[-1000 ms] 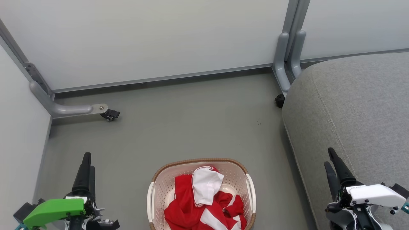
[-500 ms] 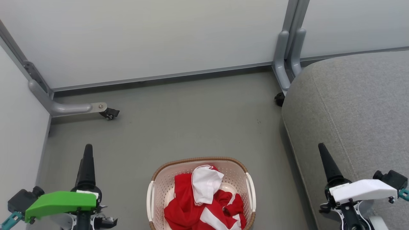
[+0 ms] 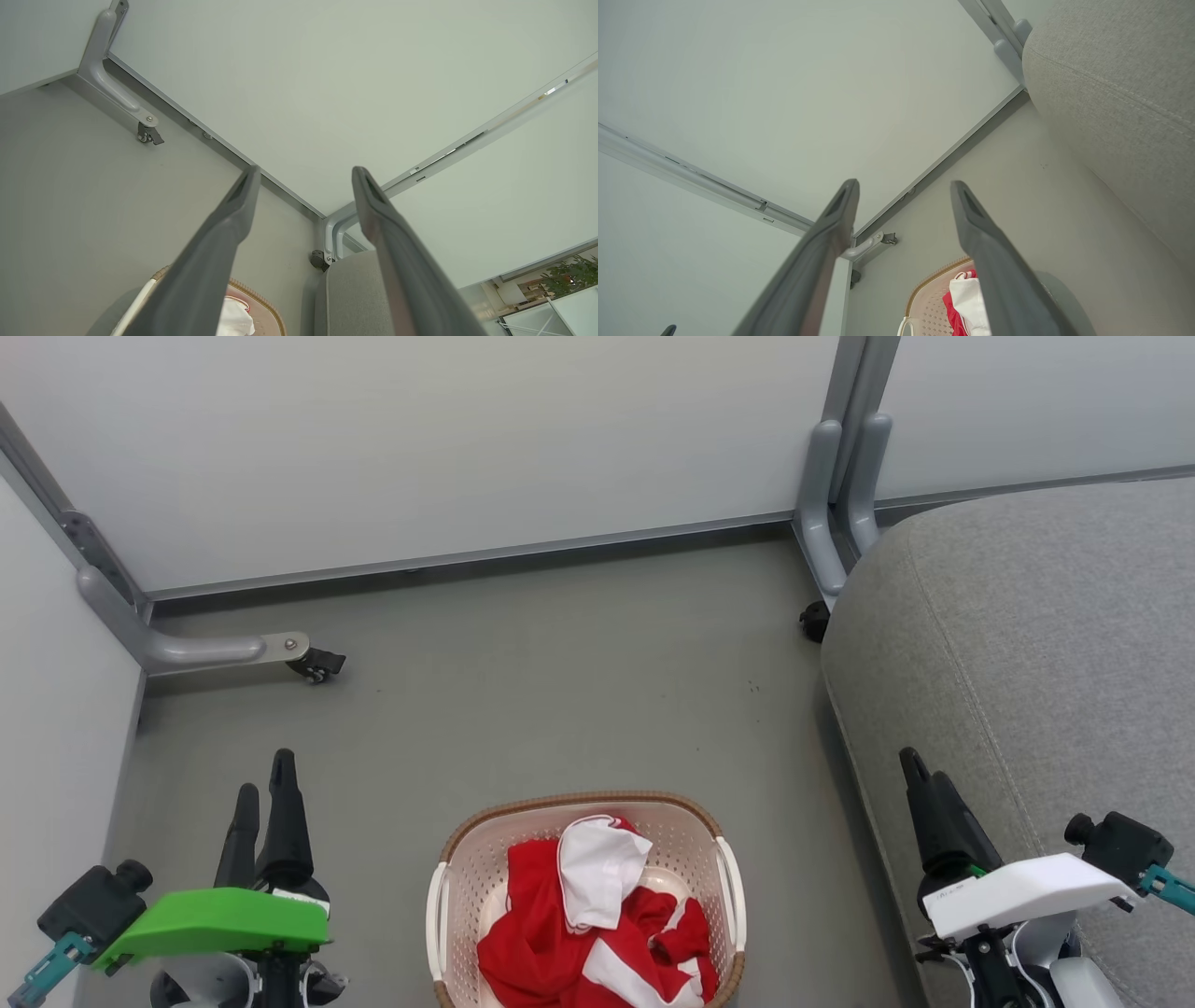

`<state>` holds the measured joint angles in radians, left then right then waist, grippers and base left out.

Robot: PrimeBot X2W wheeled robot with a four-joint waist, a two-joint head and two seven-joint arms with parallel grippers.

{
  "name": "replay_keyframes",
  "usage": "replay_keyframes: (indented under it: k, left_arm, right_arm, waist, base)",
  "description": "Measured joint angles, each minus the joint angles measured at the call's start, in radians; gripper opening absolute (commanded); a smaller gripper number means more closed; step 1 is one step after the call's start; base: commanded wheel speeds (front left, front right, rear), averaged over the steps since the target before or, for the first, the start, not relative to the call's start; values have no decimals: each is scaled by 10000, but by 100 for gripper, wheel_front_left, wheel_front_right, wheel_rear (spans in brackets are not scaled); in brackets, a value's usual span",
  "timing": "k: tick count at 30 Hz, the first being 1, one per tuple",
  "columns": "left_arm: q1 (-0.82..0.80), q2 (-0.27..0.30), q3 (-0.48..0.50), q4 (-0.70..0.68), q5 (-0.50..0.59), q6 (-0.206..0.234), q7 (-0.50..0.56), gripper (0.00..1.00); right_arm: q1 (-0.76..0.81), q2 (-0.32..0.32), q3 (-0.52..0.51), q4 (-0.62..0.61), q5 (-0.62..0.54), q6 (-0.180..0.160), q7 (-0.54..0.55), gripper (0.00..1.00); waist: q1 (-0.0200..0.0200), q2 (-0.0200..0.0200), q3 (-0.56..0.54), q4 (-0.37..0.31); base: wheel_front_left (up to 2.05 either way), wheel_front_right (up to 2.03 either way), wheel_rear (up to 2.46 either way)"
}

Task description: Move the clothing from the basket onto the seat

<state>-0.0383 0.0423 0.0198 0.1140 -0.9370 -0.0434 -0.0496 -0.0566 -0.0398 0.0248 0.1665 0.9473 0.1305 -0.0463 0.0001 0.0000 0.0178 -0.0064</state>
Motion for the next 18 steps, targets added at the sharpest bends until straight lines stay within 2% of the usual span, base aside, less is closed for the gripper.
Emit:
replay_keyframes:
  k: [18]
  left_arm:
    - [66,6,-470,-502,2573,263,-577,100]
  right_arm:
    - [-1,-59,447,-474,-2456,0,-598,100]
  waist:
    - [0,0,136,-19]
  base:
    - [0,0,0]
